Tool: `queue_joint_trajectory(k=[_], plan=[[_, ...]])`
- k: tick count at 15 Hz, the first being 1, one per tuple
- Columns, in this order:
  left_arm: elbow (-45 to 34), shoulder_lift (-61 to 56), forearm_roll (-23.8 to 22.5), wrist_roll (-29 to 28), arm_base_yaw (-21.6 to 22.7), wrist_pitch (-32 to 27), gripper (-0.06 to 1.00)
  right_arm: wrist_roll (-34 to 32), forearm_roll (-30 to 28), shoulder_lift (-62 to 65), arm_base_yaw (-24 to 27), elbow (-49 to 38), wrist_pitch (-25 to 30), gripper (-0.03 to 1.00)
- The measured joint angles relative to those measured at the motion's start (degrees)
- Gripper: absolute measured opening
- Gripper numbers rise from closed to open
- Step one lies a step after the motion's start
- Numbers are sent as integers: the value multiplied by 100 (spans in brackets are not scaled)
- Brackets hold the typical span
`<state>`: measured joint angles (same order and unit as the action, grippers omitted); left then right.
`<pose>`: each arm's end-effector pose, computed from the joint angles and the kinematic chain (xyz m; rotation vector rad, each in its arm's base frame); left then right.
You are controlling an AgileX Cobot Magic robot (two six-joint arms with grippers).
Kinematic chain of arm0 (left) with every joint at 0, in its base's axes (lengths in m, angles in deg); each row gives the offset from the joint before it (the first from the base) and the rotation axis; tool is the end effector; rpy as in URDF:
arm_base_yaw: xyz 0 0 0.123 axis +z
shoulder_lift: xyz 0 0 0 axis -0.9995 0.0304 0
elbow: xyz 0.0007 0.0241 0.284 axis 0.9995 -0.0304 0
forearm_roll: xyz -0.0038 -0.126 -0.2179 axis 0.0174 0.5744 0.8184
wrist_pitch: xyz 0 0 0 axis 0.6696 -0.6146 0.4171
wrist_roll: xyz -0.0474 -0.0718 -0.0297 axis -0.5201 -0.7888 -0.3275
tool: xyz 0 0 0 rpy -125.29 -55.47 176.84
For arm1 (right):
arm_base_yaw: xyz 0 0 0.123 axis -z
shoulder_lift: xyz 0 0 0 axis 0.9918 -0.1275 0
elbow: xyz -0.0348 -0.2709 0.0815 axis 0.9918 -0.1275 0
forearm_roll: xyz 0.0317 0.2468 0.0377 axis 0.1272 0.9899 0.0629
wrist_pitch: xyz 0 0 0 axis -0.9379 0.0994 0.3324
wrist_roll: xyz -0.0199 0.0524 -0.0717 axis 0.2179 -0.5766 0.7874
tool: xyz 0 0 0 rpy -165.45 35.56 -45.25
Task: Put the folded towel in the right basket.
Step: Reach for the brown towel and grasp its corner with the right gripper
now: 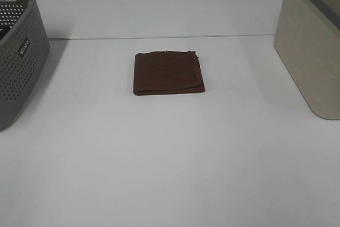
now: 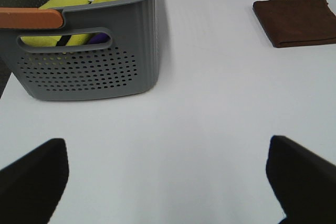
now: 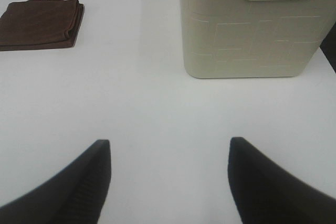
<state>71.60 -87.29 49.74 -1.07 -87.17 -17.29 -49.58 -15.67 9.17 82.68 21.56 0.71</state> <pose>-0.0051 -0.0045 0.2777 0.0196 2.0335 -0.0322 -0.0069 0.0053 0.2785 -0.0465 2.0367 0.0524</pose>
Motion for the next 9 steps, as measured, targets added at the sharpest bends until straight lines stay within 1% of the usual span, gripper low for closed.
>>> queue_joint_trajectory(k=[9], plan=[[0, 0, 0, 0, 0, 0, 97, 0, 0, 0, 0, 0, 0, 62]])
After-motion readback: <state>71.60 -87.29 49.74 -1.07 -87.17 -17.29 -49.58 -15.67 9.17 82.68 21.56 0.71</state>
